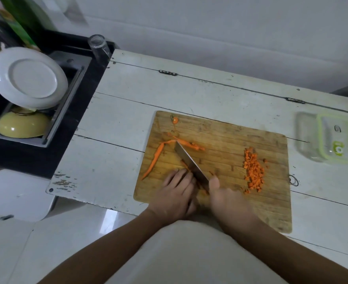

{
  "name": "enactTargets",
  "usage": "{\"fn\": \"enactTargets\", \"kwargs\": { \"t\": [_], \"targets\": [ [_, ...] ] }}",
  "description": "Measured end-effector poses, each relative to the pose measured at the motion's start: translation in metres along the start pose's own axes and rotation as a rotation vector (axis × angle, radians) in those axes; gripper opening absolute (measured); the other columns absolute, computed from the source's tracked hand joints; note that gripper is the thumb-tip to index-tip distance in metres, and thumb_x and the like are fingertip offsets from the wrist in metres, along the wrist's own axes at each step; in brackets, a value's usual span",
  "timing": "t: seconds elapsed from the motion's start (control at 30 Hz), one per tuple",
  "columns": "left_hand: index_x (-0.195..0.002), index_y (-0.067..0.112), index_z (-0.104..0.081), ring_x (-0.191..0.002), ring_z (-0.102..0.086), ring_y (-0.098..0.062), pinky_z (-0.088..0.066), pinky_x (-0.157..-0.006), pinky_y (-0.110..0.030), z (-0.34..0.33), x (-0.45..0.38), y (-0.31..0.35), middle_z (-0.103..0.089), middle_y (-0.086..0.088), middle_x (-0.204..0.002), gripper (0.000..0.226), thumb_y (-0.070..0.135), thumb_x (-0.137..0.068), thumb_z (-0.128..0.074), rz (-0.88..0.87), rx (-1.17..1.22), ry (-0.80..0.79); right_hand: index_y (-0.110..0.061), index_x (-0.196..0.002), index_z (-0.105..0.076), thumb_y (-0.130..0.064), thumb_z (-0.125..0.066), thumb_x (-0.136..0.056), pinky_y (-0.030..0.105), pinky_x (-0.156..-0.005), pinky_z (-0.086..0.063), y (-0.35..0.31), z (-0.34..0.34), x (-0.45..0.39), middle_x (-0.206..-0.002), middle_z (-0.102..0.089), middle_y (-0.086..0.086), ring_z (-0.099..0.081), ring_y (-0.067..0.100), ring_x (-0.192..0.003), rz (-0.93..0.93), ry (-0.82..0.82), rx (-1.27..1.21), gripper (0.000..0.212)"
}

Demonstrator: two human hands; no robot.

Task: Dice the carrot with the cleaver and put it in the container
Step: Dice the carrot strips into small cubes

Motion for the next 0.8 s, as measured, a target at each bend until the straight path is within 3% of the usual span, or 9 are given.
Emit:
{"fn": "enactTargets", "kwargs": {
  "t": [0.13, 0.23, 0.33, 0.57, 0.8],
  "targets": [
    [-0.131, 0.006, -0.065, -0.131, -0.052, -0.032, -0.037, -0.117, -0.05, 0.002, -0.002, 0.001, -0.064, -0.013, -0.136, 0.056, 0.041, -0.089, -0.051, 0.008, -0.017, 0.001, -0.016, -0.146, -0.017, -0.022, -0.034, -0.107, 0.043, -0.086, -0.056, 0.014, -0.008, 0.016, -0.114, -0.068, 0.01, -0.069, 0.028, -0.099, 0.017, -0.026, 0.034, 0.043],
    [-0.133, 0.007, -0.063, -0.134, -0.049, -0.033, -0.035, -0.118, -0.05, 0.0, 0.0, 0.0, -0.062, -0.013, -0.138, 0.054, 0.042, -0.095, -0.05, 0.003, -0.004, -0.008, -0.019, -0.127, -0.029, -0.015, -0.034, -0.104, 0.045, -0.074, -0.056, -0.008, 0.002, -0.012, -0.105, -0.07, 0.01, -0.069, 0.033, -0.092, -0.026, 0.068, -0.031, 0.024],
    [-0.131, 0.007, -0.064, -0.134, -0.05, -0.035, -0.035, -0.116, -0.051, 0.002, 0.0, 0.002, -0.063, -0.014, -0.137, 0.049, 0.039, -0.096, -0.054, 0.01, 0.051, 0.025, -0.016, -0.116, -0.035, -0.01, -0.034, -0.102, 0.042, -0.064, -0.046, -0.025, 0.013, -0.037, -0.096, -0.069, 0.011, -0.068, 0.038, -0.088, 0.0, 0.145, -0.049, 0.015],
    [-0.128, 0.005, -0.064, -0.132, -0.05, -0.033, -0.038, -0.115, -0.05, 0.008, 0.004, 0.003, -0.063, -0.016, -0.133, 0.049, 0.036, -0.091, -0.057, -0.005, 0.024, 0.079, -0.018, -0.11, -0.038, -0.024, -0.042, -0.104, 0.041, -0.065, -0.049, -0.001, 0.01, -0.016, -0.096, -0.068, 0.014, -0.068, 0.038, -0.089, -0.044, 0.12, -0.055, 0.01],
    [-0.131, 0.004, -0.065, -0.133, -0.051, -0.034, -0.039, -0.114, -0.052, 0.006, 0.003, 0.004, -0.061, -0.017, -0.137, 0.057, 0.035, -0.083, -0.059, 0.039, 0.017, 0.082, -0.02, -0.113, -0.04, -0.032, -0.039, -0.106, 0.046, -0.058, -0.056, 0.038, 0.009, 0.013, -0.076, -0.064, 0.003, -0.064, 0.027, -0.064, -0.072, 0.291, -0.103, 0.014]
  ]
}}
Point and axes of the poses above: each hand's wrist, its own x-axis away from the middle knuckle, its own z-axis out of the back of the hand, y = z × x, the point moved 3 cm from there along -x, towards the middle knuckle
